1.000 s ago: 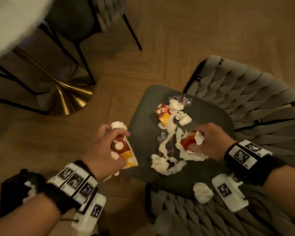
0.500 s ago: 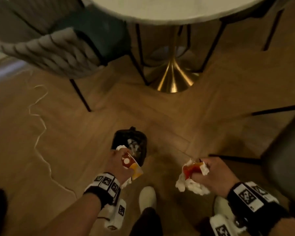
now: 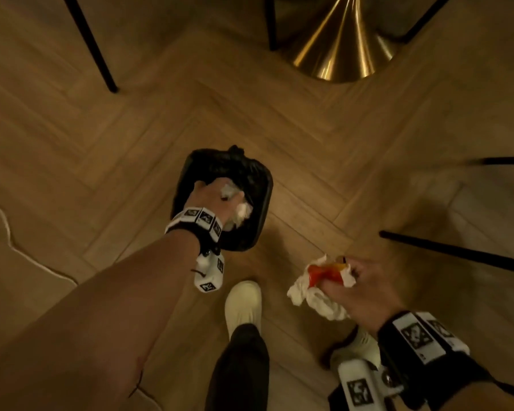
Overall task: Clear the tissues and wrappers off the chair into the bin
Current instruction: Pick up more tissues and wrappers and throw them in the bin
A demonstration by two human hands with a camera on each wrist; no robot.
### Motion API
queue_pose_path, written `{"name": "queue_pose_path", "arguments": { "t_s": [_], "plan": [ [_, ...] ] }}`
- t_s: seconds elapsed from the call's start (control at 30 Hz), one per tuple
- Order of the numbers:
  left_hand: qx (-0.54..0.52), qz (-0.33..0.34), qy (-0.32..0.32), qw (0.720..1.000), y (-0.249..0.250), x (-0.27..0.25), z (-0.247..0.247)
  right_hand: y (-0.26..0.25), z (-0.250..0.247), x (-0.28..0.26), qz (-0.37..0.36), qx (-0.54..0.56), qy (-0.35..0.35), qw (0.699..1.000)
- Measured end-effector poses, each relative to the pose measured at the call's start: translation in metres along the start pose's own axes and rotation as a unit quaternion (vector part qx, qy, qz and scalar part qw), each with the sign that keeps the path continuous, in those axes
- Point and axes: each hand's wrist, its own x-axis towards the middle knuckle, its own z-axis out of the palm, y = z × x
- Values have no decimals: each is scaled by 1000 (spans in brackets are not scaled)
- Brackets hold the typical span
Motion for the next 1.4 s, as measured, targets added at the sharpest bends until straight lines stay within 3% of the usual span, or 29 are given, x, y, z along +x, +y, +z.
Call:
{"name": "queue_pose_path", "arguments": {
  "t_s": [0.1,0.23,0.33,0.43,0.5,0.6,0.8,0.9,1.03,1.17,1.23,1.4],
  "plan": [
    [-33,7,29,999,-21,-25,-4,-45,4,15,-71,11,40,997],
    [-39,-23,-32,998,-64,-71,-7,-105,37,58,-165,-3,76,983],
    [-62,-43,-29,997,-92,-101,-4,-121,78,108,-149,3,46,988],
    [-74,-43,-9,996,-115,-112,-2,-114,108,146,-95,-55,-56,992],
    [-77,-44,8,996,-120,-115,-4,-105,113,154,-66,-68,-91,991],
    [-85,-50,12,995,-110,-119,-16,-95,99,140,-77,-42,-89,992],
    [-54,15,0,998,-32,-151,-55,-59,9,42,-109,-175,-71,976],
    [-43,70,-45,996,24,-187,-78,-25,-66,-41,-48,-205,-59,976],
    [46,137,-89,985,108,-249,-91,25,-172,-166,32,-151,20,988],
    [178,206,-152,950,191,-305,-76,89,-257,-284,79,-96,133,983],
    [215,231,-170,933,236,-332,-60,123,-294,-330,95,-93,157,979],
    [220,306,-191,906,360,-381,6,221,-403,-378,138,-144,173,965]
  ]
}}
